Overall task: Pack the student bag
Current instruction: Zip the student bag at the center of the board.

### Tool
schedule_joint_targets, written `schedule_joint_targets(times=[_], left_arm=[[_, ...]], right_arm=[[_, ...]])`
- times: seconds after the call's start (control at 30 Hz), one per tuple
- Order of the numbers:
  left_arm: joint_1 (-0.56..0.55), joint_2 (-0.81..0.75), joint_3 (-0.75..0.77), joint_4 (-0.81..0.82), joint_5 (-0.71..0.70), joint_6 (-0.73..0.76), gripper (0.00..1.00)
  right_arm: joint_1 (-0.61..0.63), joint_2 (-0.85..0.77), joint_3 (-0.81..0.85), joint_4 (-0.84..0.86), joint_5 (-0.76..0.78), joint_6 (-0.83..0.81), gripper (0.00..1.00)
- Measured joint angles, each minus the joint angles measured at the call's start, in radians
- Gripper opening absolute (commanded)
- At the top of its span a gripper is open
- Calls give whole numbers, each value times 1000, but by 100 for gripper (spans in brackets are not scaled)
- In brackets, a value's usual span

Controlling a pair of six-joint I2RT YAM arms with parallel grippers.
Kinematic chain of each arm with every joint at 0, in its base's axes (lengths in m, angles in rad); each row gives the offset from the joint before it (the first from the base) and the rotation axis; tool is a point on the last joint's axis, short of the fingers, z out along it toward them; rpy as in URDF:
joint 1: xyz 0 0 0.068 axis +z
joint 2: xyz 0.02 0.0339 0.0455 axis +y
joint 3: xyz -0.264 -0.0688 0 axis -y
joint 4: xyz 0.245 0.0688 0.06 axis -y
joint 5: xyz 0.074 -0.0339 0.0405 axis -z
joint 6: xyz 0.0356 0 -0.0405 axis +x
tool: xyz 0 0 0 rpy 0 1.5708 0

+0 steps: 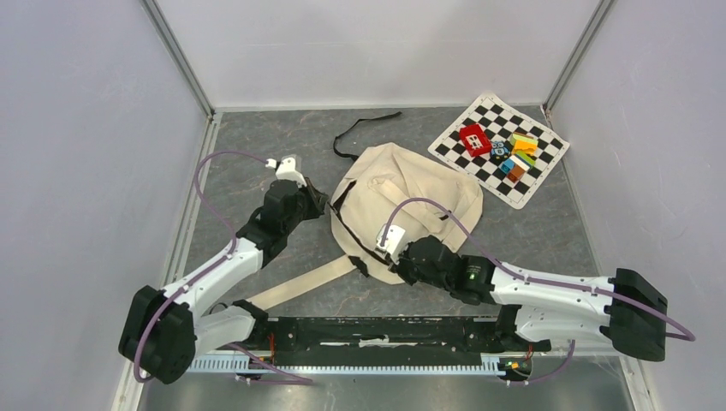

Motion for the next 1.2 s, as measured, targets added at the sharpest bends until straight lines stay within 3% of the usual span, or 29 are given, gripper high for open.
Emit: schedule_joint_targets(times=[0.37, 0.53, 0.67, 0.73, 1.07, 1.2], left_arm=[[50, 169, 136, -42, 196, 101, 2], [60, 169, 184, -95, 290, 101, 2], [62, 176, 277, -190, 368, 102, 2], [63, 189, 323, -242, 402, 119, 2], [65, 221, 335, -281, 482, 150, 2], [65, 221, 333, -279, 492, 151, 2]], right_arm=[[42, -77, 0, -90, -43, 51, 2], [51, -87, 22, -144, -37, 122, 53], [62, -41, 111, -182, -8, 174, 77], [64, 2, 164, -173, 11, 194, 83], [60, 338, 388, -68, 157, 203, 79], [48, 415, 417, -27, 212, 188, 65]])
